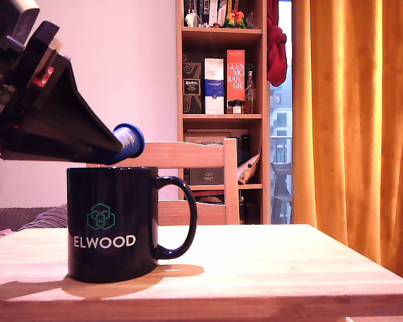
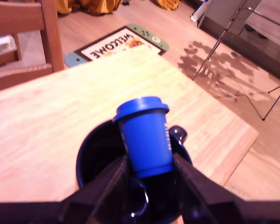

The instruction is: Pick up the coffee capsules on the table and drop them inside the coffee cup

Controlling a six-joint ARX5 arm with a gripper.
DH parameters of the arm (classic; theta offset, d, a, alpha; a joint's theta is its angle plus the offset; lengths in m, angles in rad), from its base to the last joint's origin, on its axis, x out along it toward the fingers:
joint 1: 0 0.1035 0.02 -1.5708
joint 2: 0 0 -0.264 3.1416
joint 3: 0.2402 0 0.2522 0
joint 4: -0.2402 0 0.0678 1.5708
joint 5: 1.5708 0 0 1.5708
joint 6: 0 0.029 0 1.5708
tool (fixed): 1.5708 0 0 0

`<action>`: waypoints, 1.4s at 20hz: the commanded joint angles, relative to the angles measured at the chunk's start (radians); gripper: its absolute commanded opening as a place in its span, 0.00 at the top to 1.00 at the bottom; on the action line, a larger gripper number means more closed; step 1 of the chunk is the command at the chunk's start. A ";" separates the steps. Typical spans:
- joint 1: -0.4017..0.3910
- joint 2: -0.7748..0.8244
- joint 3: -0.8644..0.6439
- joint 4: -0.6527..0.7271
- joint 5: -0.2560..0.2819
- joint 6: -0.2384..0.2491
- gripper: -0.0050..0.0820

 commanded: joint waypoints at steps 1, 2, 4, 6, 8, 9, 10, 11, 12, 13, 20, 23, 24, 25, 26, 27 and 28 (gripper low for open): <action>-0.003 0.003 -0.017 -0.006 0.001 -0.002 0.65; -0.003 0.003 -0.017 -0.010 0.001 -0.002 0.65; -0.003 0.003 -0.017 -0.030 0.001 -0.002 0.65; -0.003 0.003 -0.017 -0.041 0.001 -0.002 0.65; -0.003 0.003 -0.017 -0.045 0.006 -0.002 0.64; -0.003 0.003 -0.017 -0.043 0.008 -0.001 0.58; -0.003 0.002 -0.017 -0.043 0.008 -0.001 0.48; -0.003 0.002 -0.017 -0.043 0.007 -0.002 0.40; -0.003 0.002 -0.017 -0.043 0.007 -0.002 0.37; -0.003 0.002 -0.017 -0.043 0.007 -0.001 0.37; -0.003 0.002 -0.017 -0.035 0.001 -0.001 0.37; -0.003 -0.007 -0.017 -0.032 0.009 -0.002 0.39; -0.003 -0.018 -0.017 -0.032 0.008 -0.002 0.46; -0.003 -0.031 -0.017 -0.032 0.008 -0.002 0.58; -0.003 -0.049 -0.017 -0.032 0.008 -0.002 0.75; -0.003 -0.069 -0.017 -0.031 0.008 -0.001 0.92; -0.003 -0.093 -0.017 -0.026 0.003 0.000 0.96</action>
